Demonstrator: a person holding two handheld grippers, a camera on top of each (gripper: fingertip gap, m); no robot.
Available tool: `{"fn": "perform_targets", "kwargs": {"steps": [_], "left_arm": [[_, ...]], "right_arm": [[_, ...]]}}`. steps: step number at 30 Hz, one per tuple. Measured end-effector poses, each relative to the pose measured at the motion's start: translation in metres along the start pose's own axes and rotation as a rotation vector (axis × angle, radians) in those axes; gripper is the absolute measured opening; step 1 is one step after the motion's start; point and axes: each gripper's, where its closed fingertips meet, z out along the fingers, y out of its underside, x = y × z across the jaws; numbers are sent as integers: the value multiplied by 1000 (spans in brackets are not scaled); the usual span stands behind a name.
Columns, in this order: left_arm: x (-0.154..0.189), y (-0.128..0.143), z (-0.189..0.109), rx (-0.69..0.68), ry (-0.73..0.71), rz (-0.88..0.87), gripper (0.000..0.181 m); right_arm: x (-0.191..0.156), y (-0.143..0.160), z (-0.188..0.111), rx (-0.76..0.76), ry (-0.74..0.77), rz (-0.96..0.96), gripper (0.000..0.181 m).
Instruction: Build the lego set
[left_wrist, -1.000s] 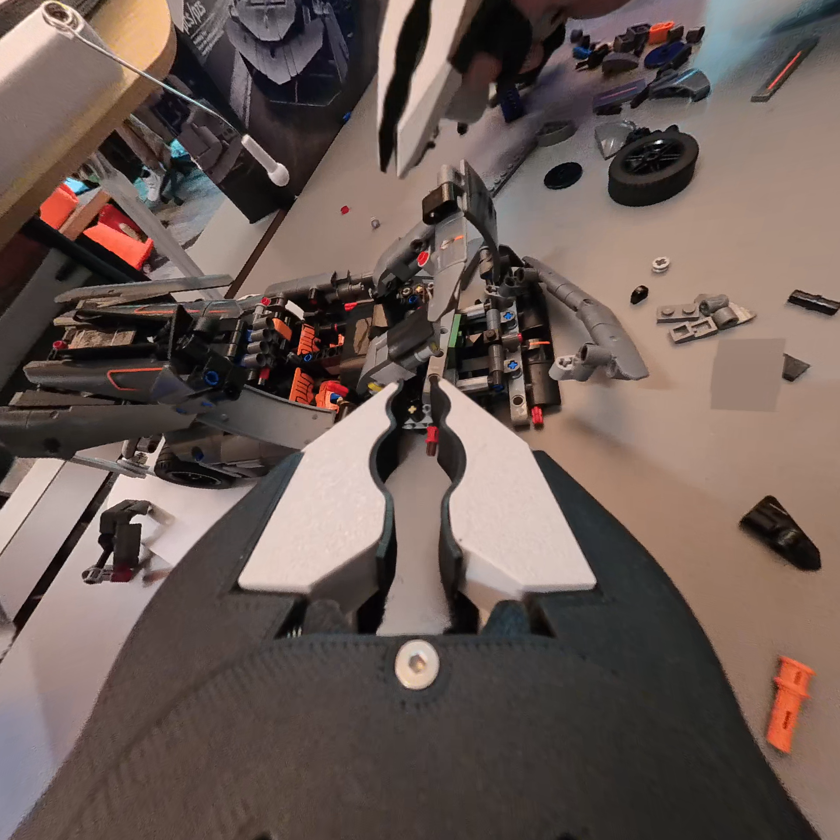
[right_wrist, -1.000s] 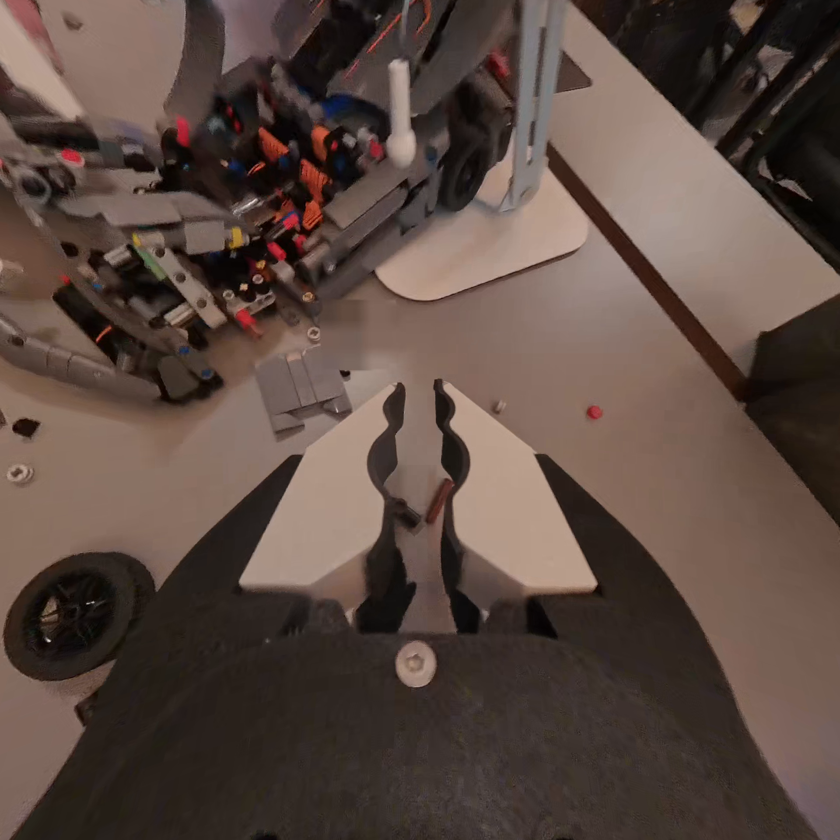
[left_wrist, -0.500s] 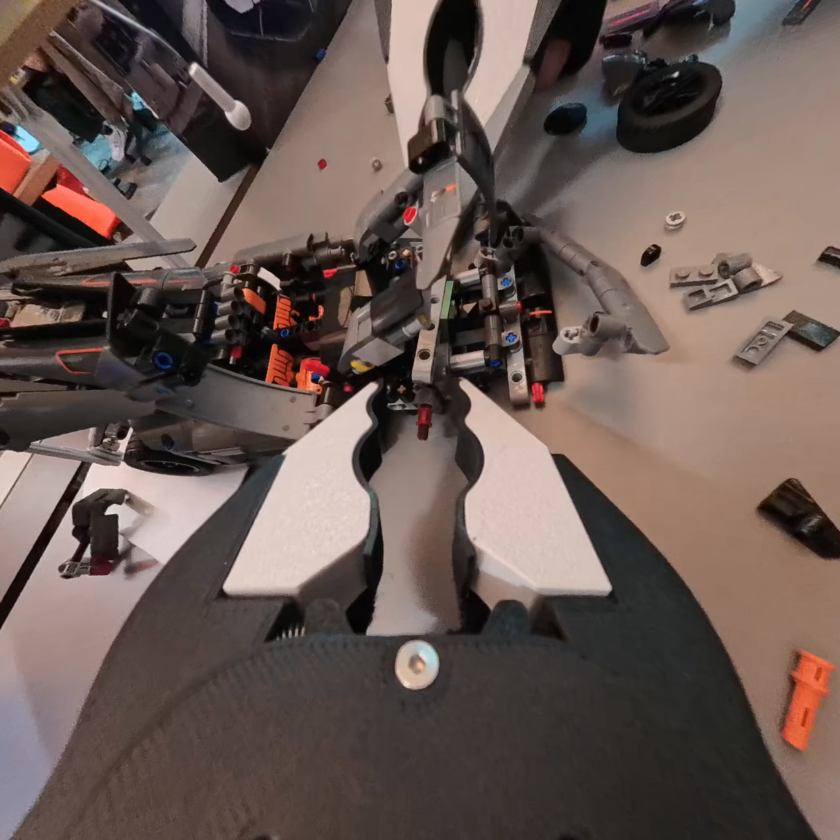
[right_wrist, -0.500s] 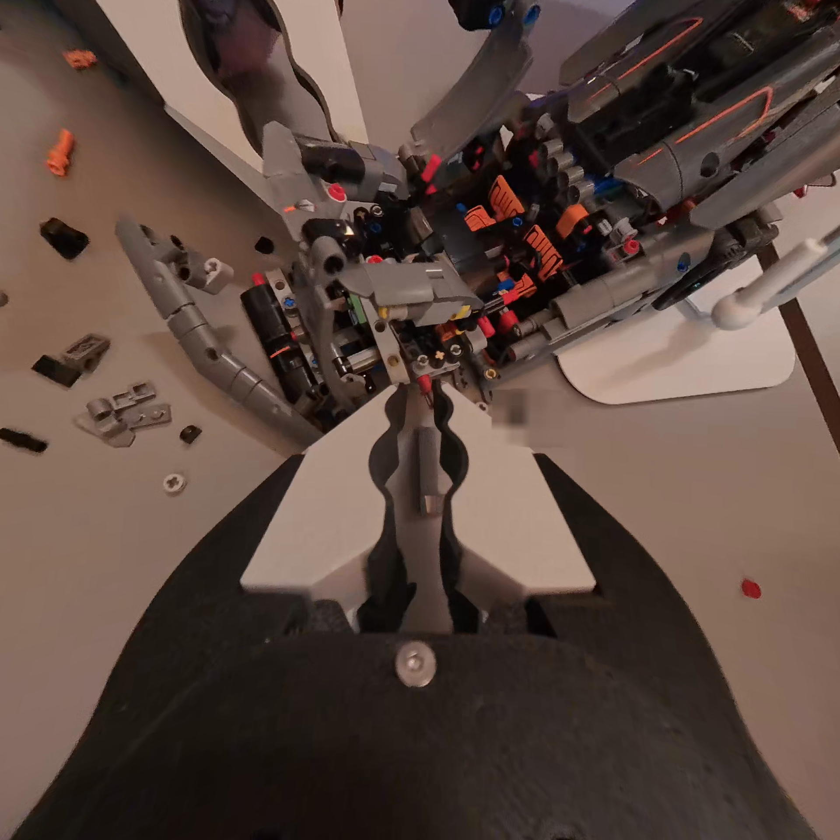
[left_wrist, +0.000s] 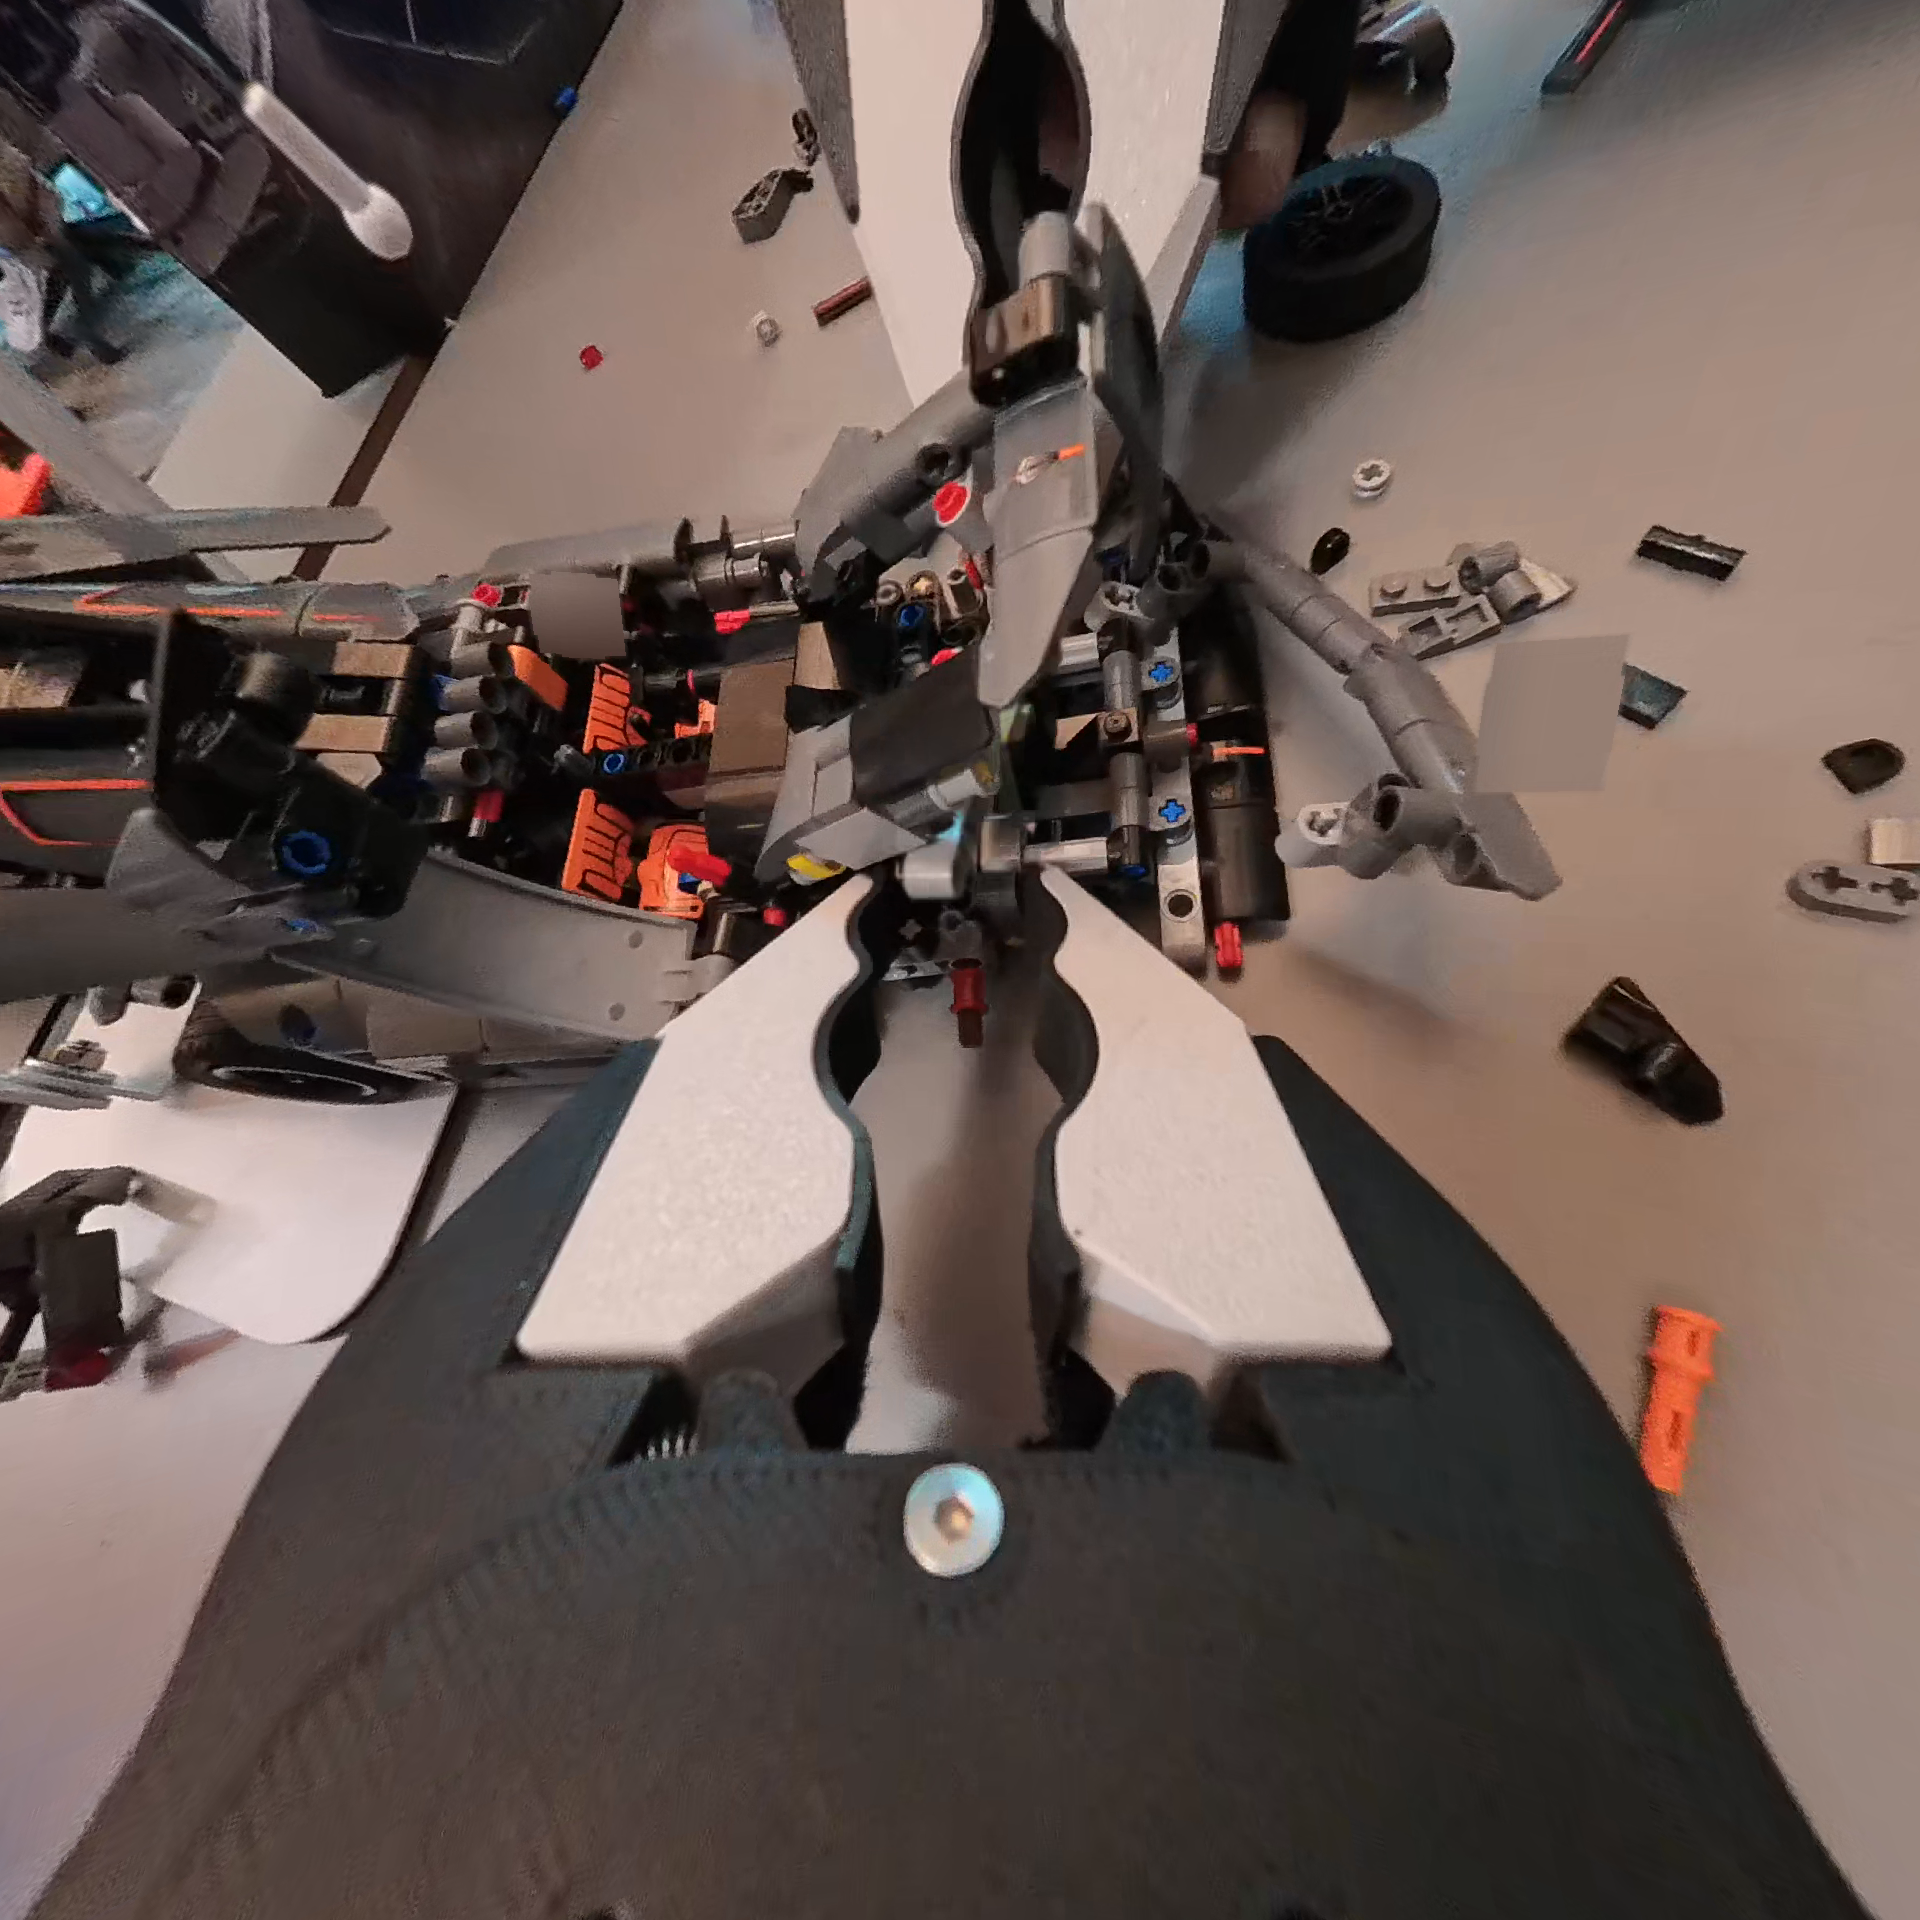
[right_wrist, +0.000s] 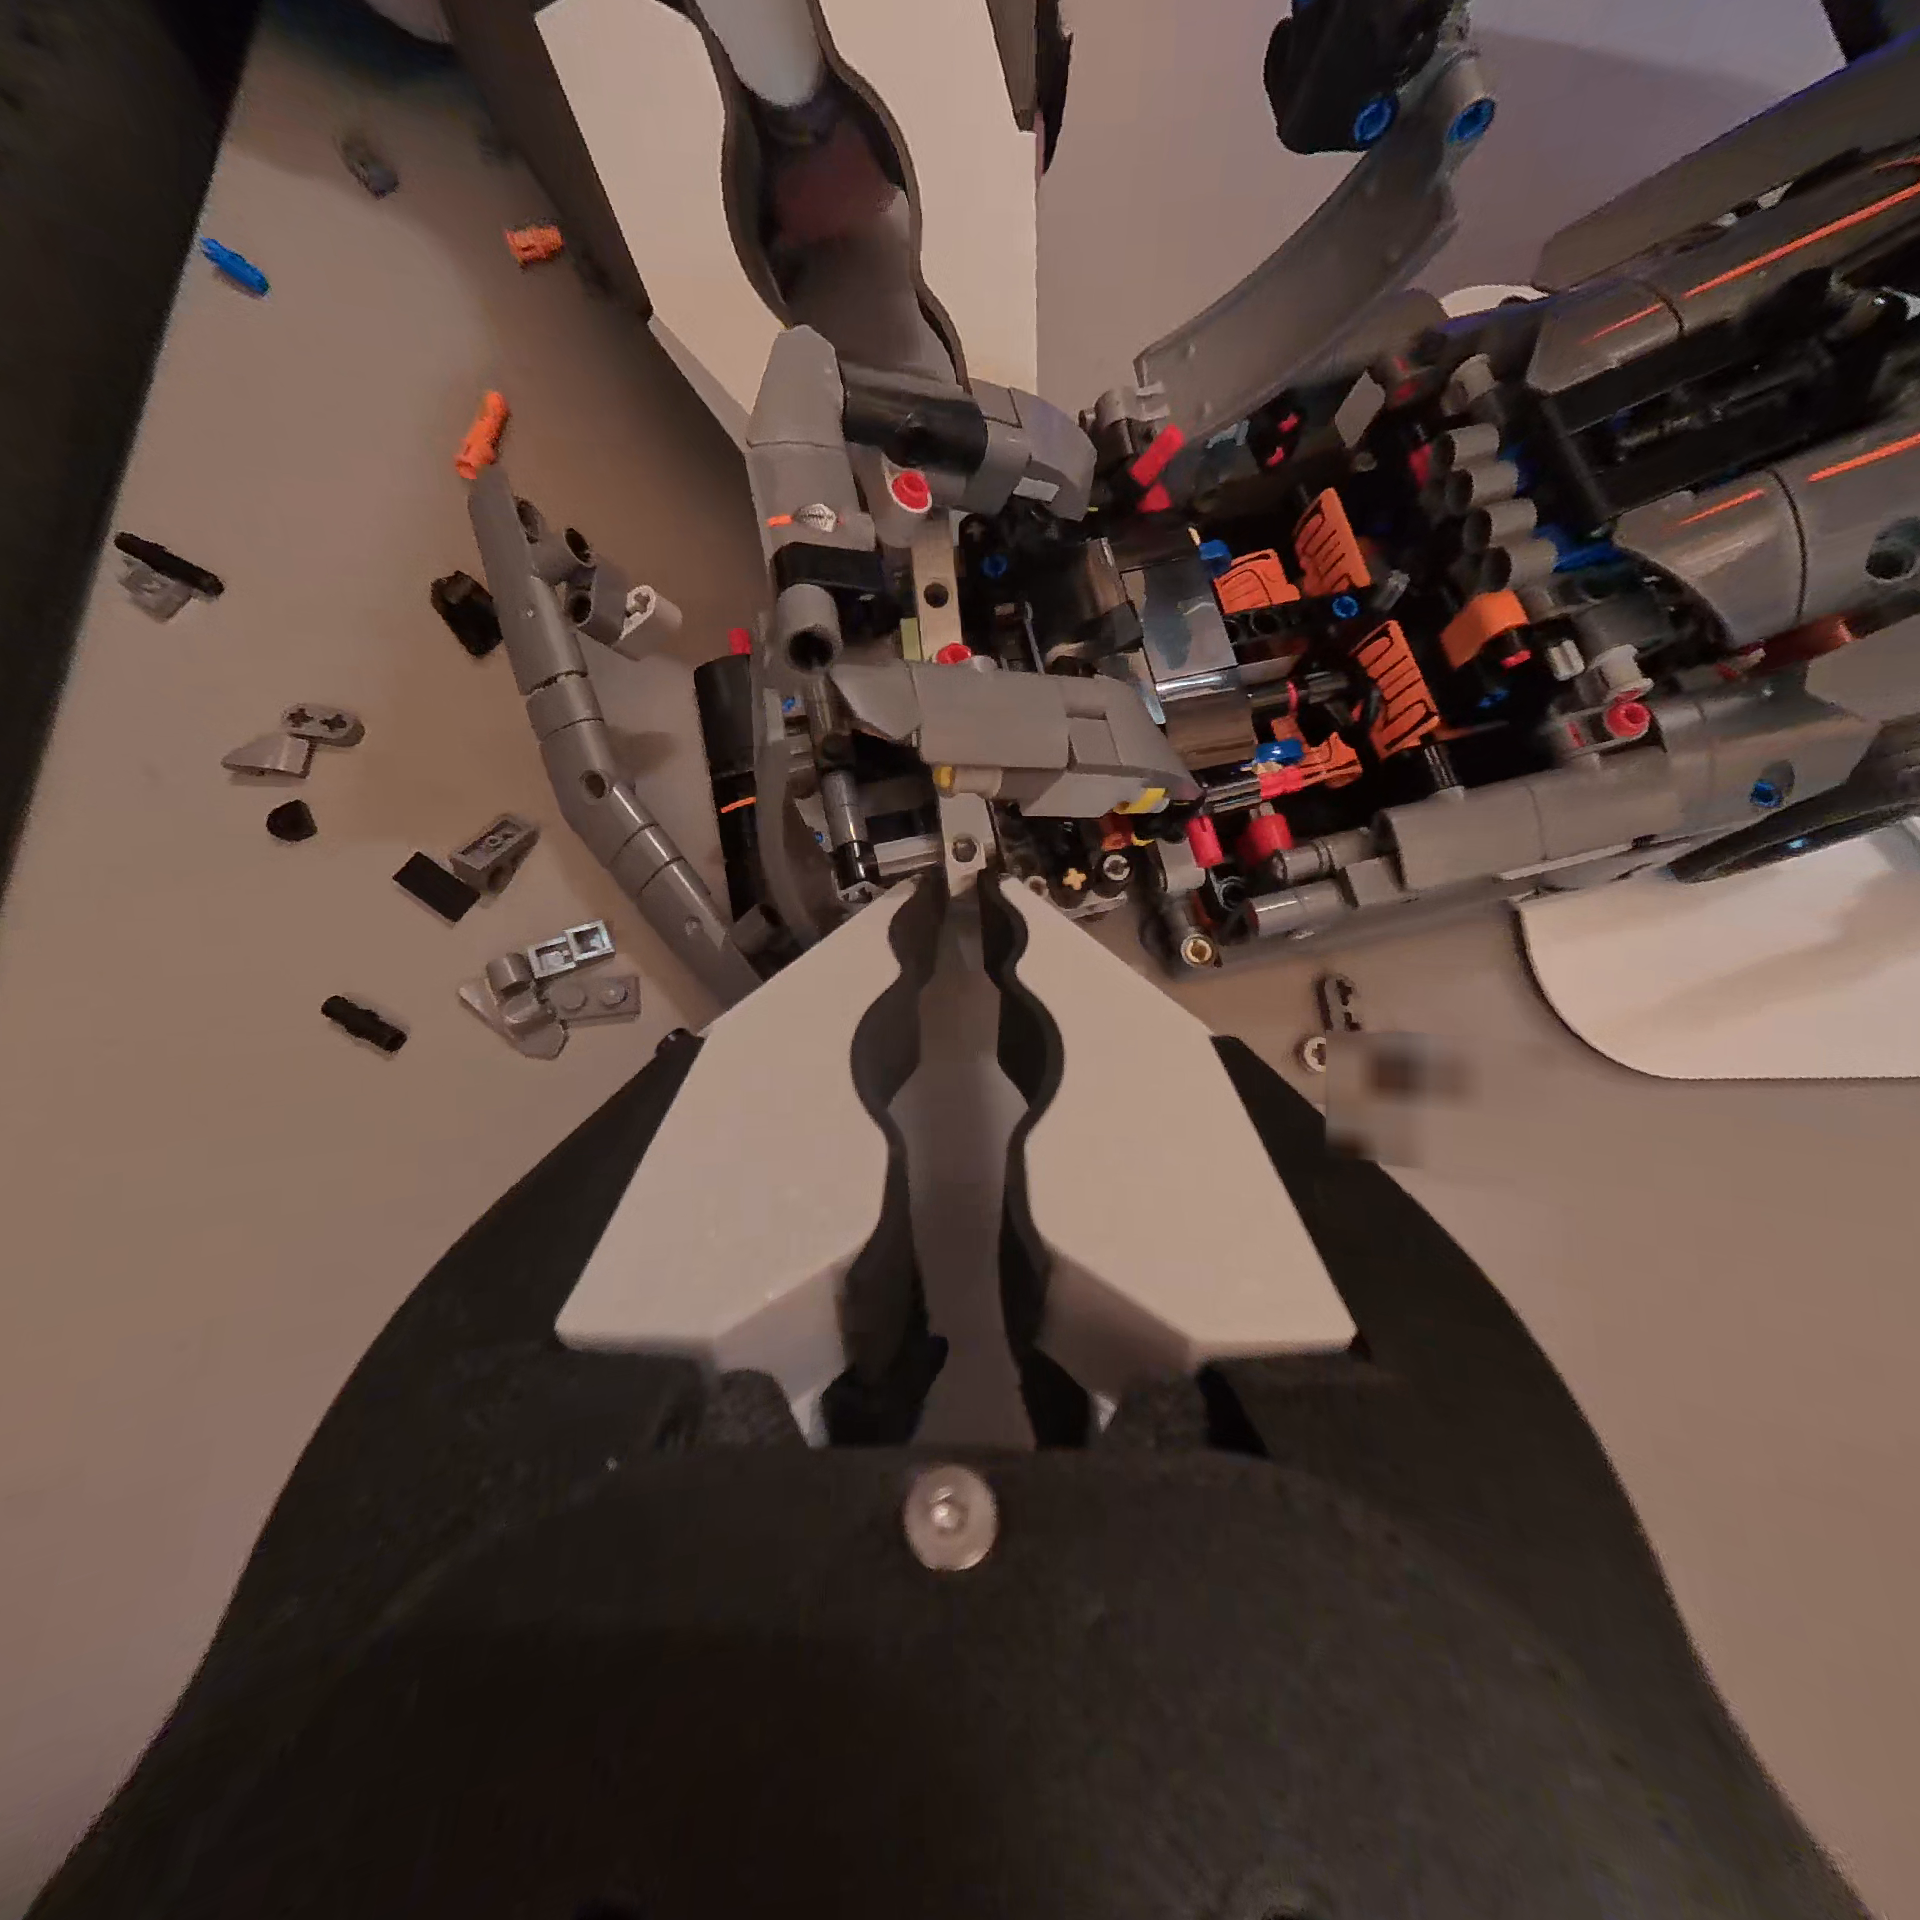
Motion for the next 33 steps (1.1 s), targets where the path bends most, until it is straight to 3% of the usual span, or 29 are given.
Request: {"fn": "perform_targets", "kwargs": {"steps": [12, 19, 28, 33], "left_arm": [[22, -4, -11, 40, 118, 17, 21], [29, -6, -16, 54, 152, 28, 33], [38, -14, -28, 86, 124, 118, 30], [35, -4, -20, 4, 46, 200, 25]], "right_arm": [[-28, -4, 3, 1, -79, -53, 9], [-29, -2, -2, 25, -111, -24, 11], [-32, -1, -3, 6, -95, -26, 12], [-34, -1, -1, -1, -98, -40, 9]]}}
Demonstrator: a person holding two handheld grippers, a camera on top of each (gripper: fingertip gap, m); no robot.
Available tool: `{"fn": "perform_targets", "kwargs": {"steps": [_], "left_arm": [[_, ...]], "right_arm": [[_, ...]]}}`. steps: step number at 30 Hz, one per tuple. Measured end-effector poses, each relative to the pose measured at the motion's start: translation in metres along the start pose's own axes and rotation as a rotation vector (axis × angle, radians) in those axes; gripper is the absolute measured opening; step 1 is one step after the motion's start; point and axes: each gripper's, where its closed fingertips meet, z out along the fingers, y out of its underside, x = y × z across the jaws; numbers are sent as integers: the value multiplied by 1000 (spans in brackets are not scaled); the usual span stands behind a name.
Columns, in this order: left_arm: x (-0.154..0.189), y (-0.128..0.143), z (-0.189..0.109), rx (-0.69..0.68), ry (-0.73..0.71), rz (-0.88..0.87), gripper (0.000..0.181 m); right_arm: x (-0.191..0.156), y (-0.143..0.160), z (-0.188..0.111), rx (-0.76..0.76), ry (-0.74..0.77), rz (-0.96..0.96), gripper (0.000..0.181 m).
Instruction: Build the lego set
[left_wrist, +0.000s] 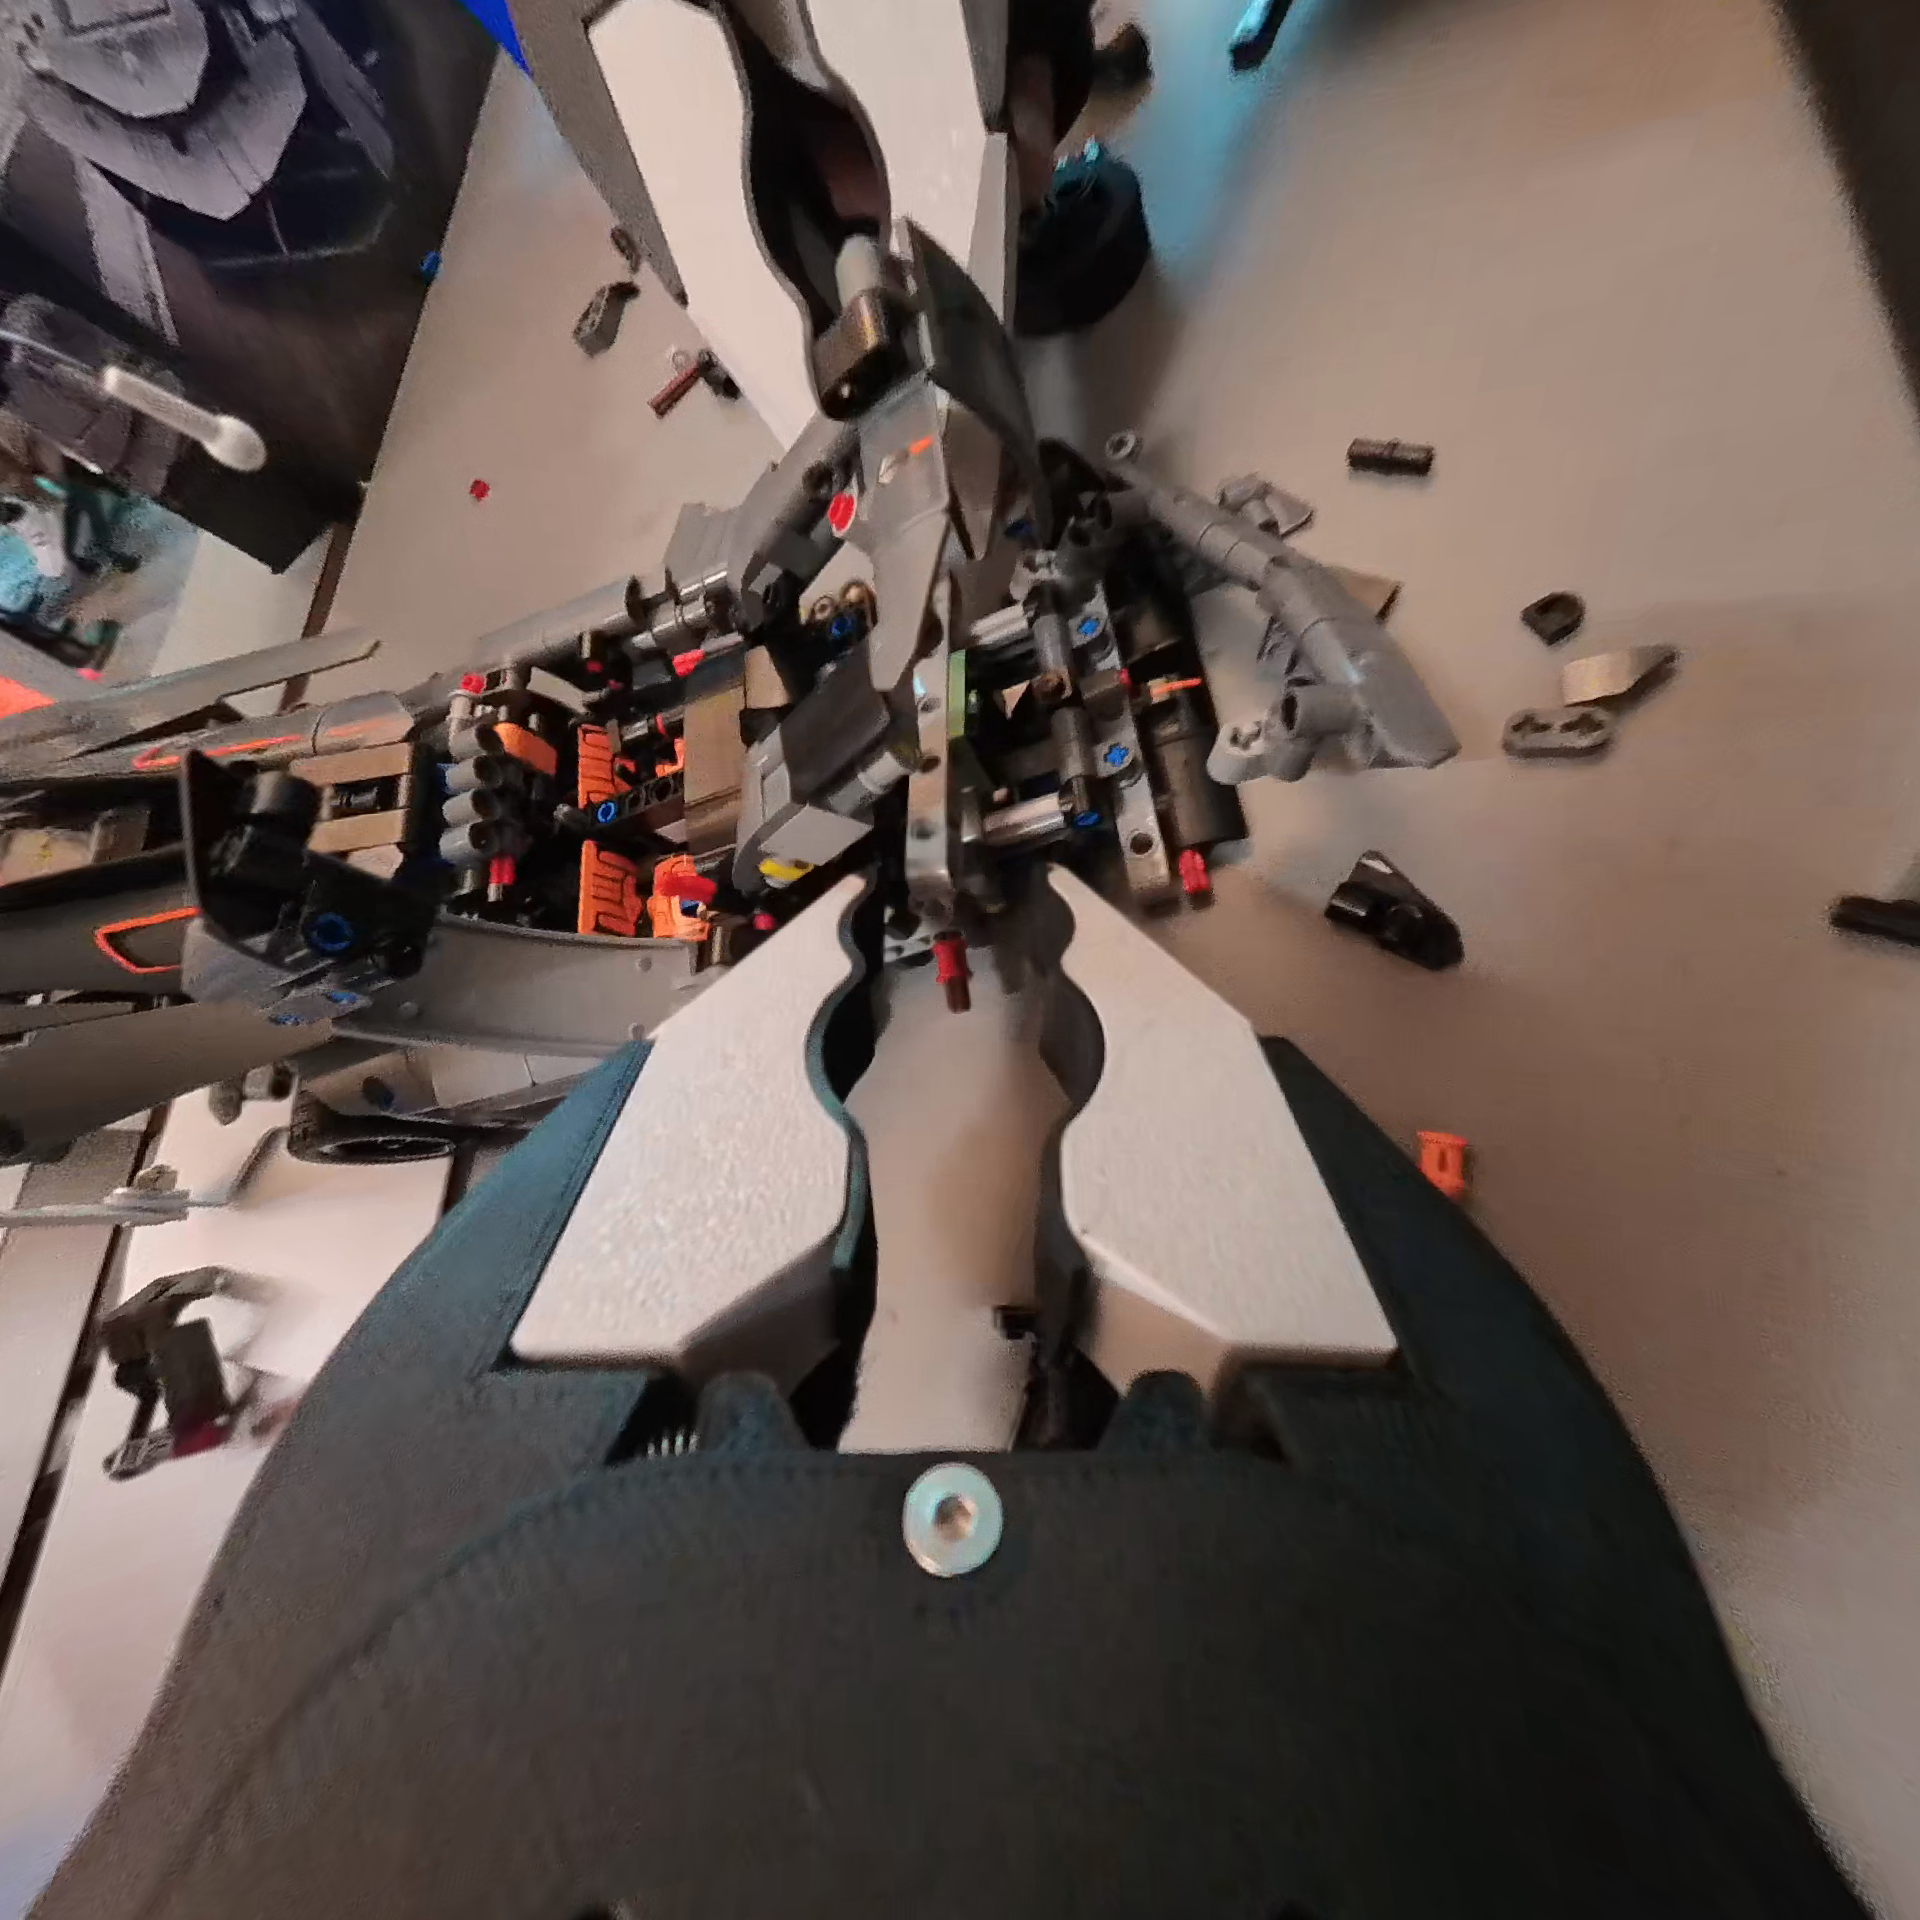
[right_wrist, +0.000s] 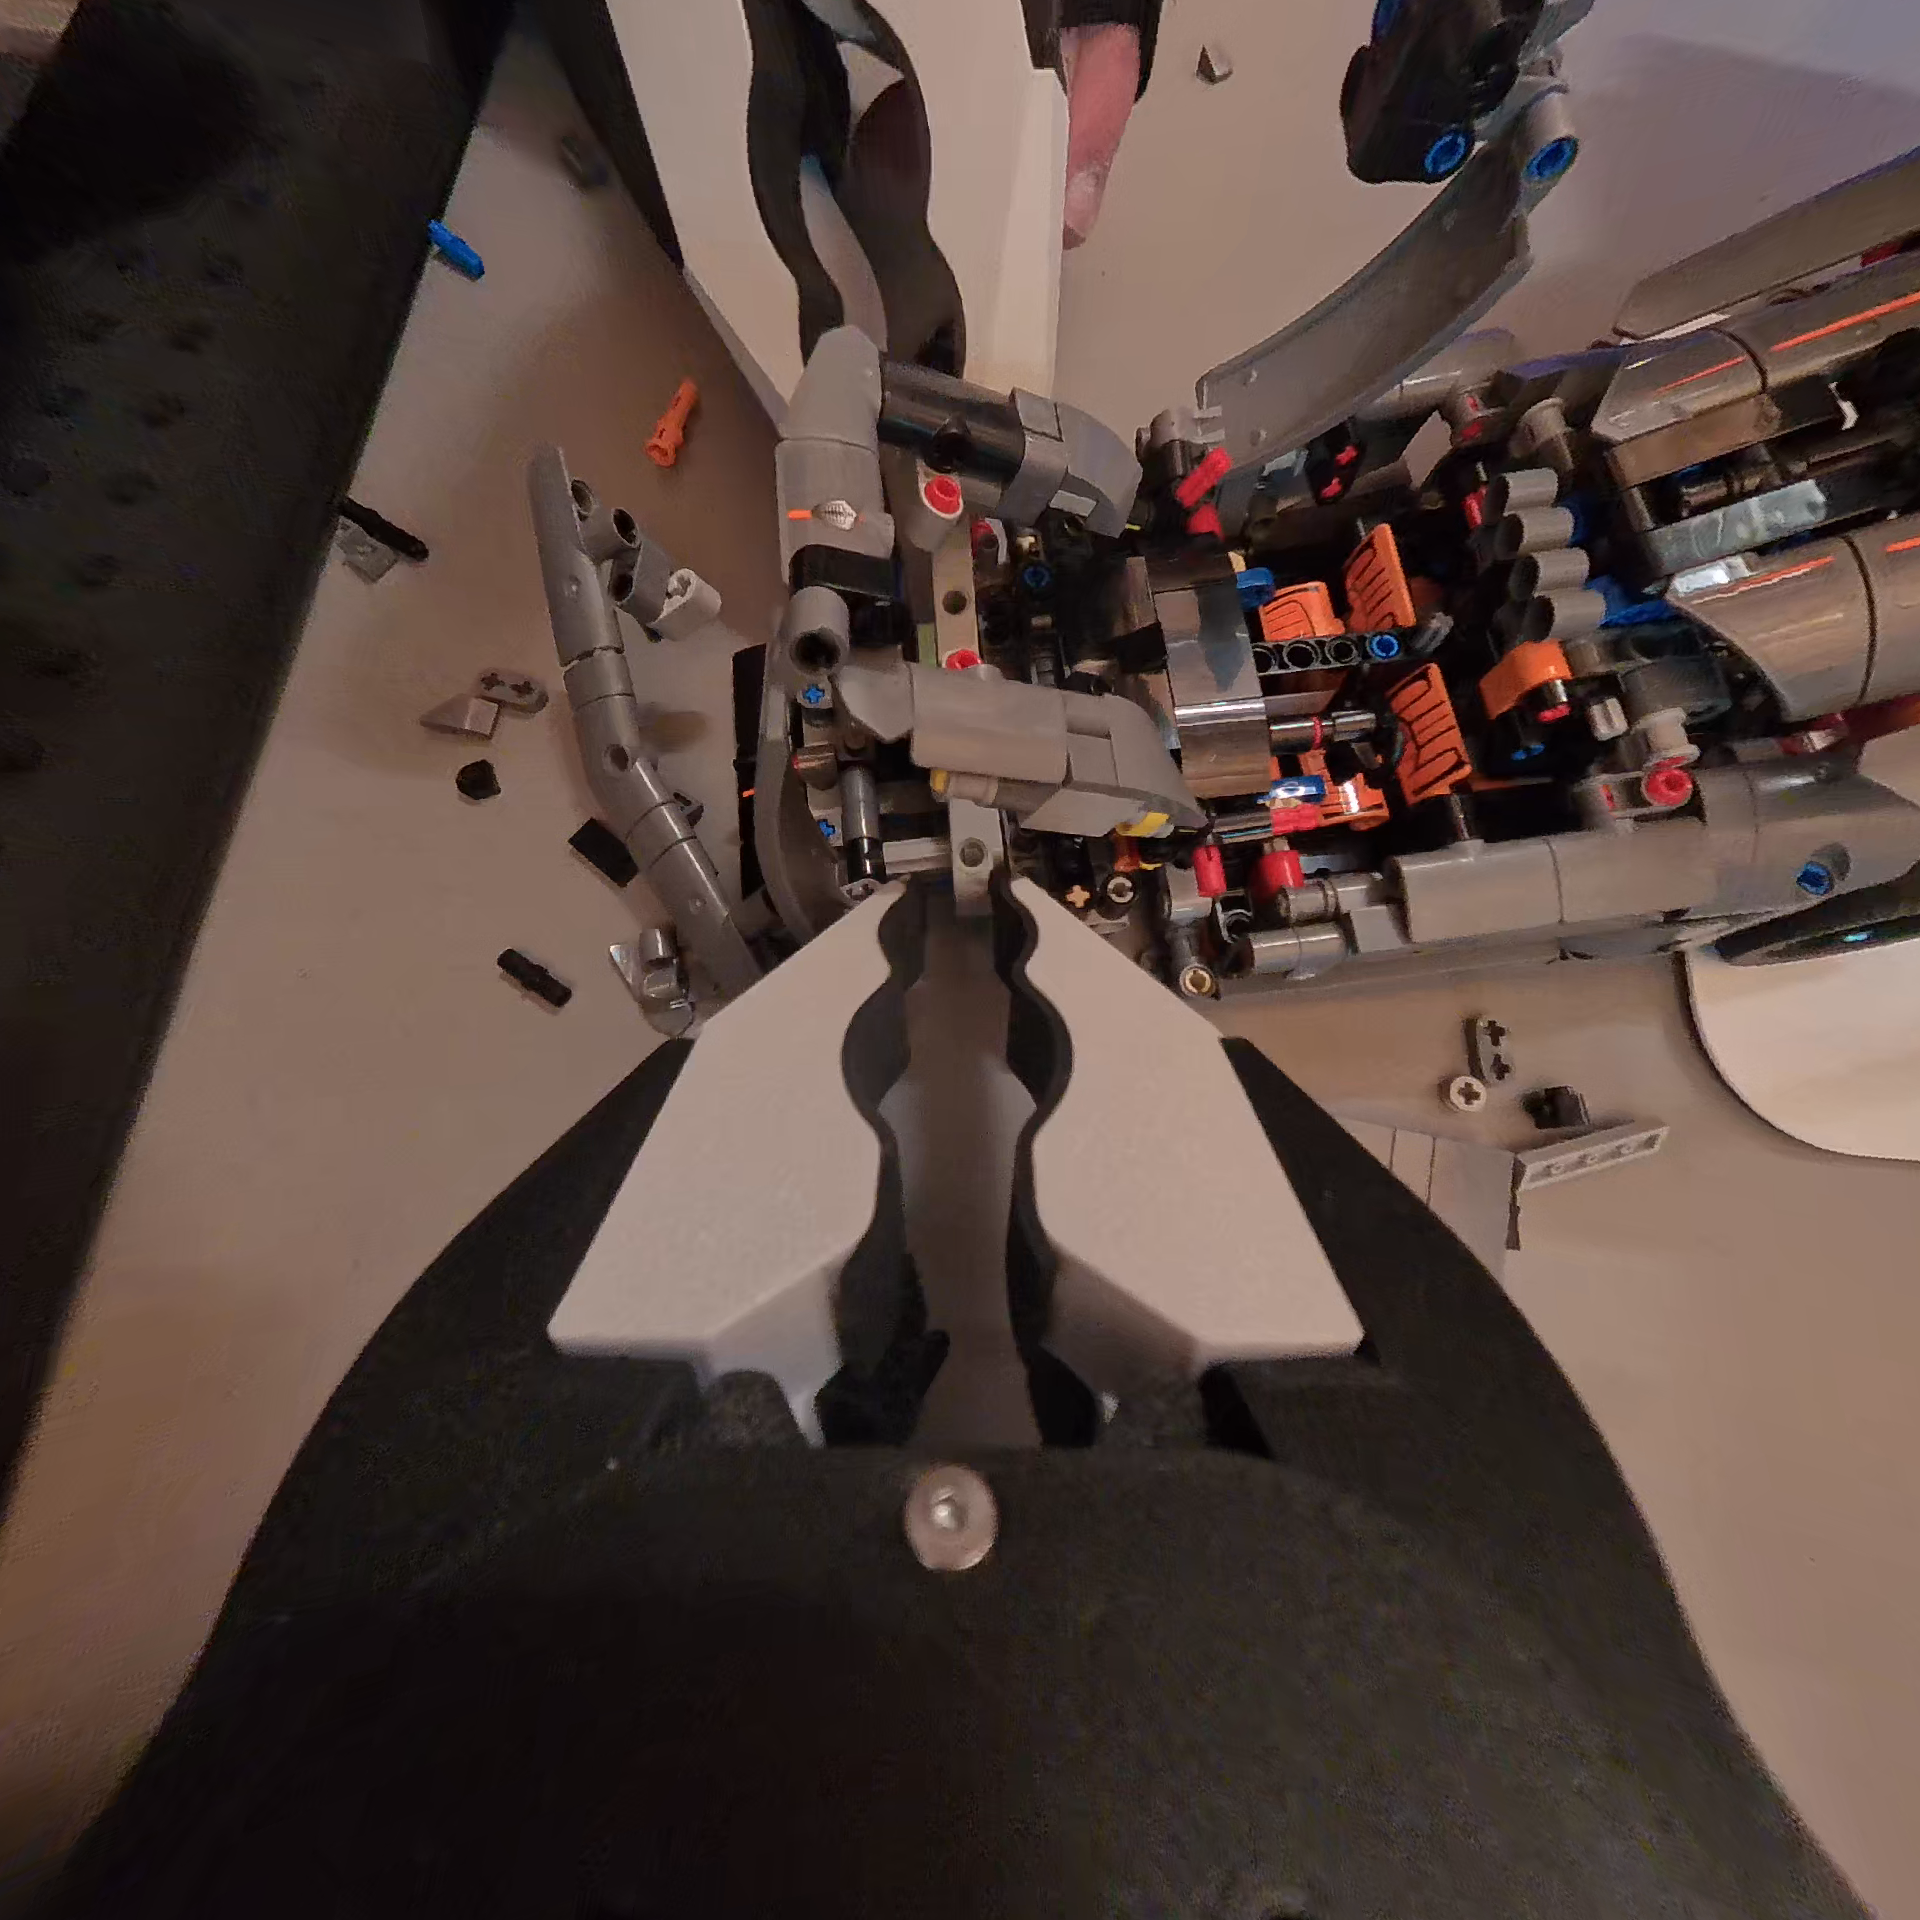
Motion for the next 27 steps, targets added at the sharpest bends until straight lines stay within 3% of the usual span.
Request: {"fn": "perform_targets", "kwargs": {"steps": [5, 13, 27], "left_arm": [[-2, 0, 2, -11, -24, 6, 7], [-5, 0, 2, 15, -21, -25, 5], [-1, -10, 4, 86, 132, -277, 5]], "right_arm": [[0, 1, 0, -11, 5, -1, 9], [5, 7, -12, -8, 33, 14, 13], [1, 0, -6, 23, 49, -58, 11]]}}
